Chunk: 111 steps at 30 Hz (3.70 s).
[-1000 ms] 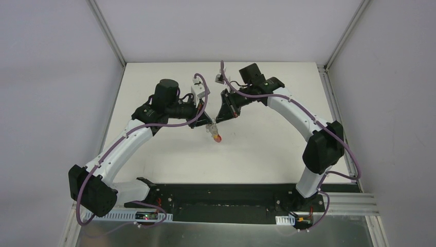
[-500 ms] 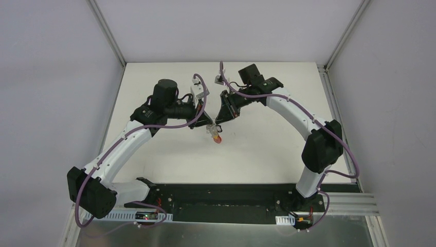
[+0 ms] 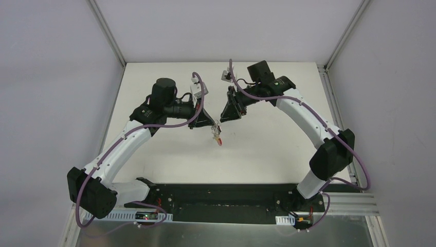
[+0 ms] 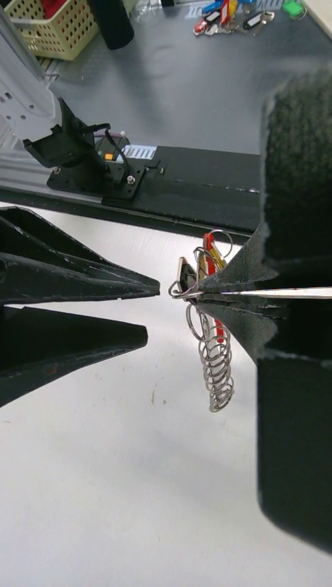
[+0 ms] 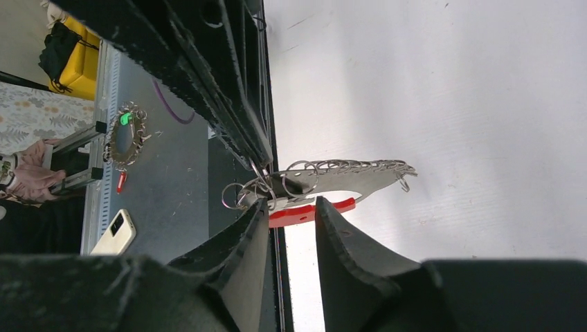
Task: Put the keys on the keyring
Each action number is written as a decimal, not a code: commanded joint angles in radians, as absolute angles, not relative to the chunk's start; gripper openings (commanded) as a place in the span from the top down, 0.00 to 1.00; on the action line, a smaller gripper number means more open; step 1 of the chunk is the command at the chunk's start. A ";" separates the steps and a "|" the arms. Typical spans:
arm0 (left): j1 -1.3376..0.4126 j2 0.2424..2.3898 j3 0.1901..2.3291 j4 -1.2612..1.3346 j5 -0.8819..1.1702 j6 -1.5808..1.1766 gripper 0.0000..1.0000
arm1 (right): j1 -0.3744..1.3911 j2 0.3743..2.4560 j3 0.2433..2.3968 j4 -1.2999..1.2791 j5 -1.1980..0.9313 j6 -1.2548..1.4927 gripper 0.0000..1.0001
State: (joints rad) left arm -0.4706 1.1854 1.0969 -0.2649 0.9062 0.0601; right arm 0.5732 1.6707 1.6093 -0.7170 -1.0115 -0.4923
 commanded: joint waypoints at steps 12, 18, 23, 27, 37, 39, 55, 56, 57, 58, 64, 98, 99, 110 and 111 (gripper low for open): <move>-0.466 1.203 1.081 -0.015 1.028 -0.163 1.00 | 0.571 1.581 1.603 -0.739 -1.114 -0.552 0.70; -0.467 1.209 1.077 -0.003 1.025 -0.179 1.00 | 0.571 1.577 1.597 -0.739 -1.121 -0.557 0.77; -0.466 1.209 1.070 -0.003 1.020 -0.179 1.00 | 0.570 1.580 1.595 -0.736 -1.129 -0.558 1.00; -0.463 1.211 1.064 0.021 1.016 -0.181 1.00 | 0.570 1.583 1.598 -0.736 -1.128 -0.556 1.00; -0.455 1.215 1.102 -0.086 0.977 -0.013 0.74 | 0.598 1.592 1.617 -0.745 -0.955 -0.530 1.00; -0.454 1.229 1.143 -0.163 0.969 0.057 0.67 | 0.605 1.605 1.626 -0.750 -0.941 -0.526 1.00; -0.468 1.277 1.170 -0.188 0.966 0.137 0.66 | 0.611 1.641 1.647 -0.745 -0.965 -0.499 1.00; -0.469 1.281 1.172 -0.184 0.967 0.131 0.67 | 0.611 1.642 1.647 -0.745 -0.965 -0.499 1.00; -0.469 1.285 1.174 -0.178 0.970 0.124 0.69 | 0.611 1.642 1.647 -0.745 -0.965 -0.499 1.00; -0.471 1.288 1.175 -0.175 0.972 0.118 0.71 | 0.611 1.643 1.647 -0.745 -0.965 -0.499 1.00; -0.479 1.304 1.180 -0.165 0.979 0.098 0.79 | 0.611 1.646 1.648 -0.744 -0.963 -0.499 1.00; -0.427 1.265 1.029 0.371 1.021 -0.469 1.00 | 0.510 1.582 1.548 -0.585 -1.066 -0.375 0.72; -0.426 1.266 1.020 0.391 1.022 -0.480 1.00 | 0.506 1.579 1.545 -0.579 -1.072 -0.374 0.72; -0.427 1.285 0.983 0.491 1.025 -0.546 1.00 | 0.492 1.567 1.534 -0.555 -1.125 -0.362 0.73; -0.426 1.286 0.980 0.495 1.026 -0.548 1.00 | 0.492 1.569 1.534 -0.553 -1.128 -0.360 0.73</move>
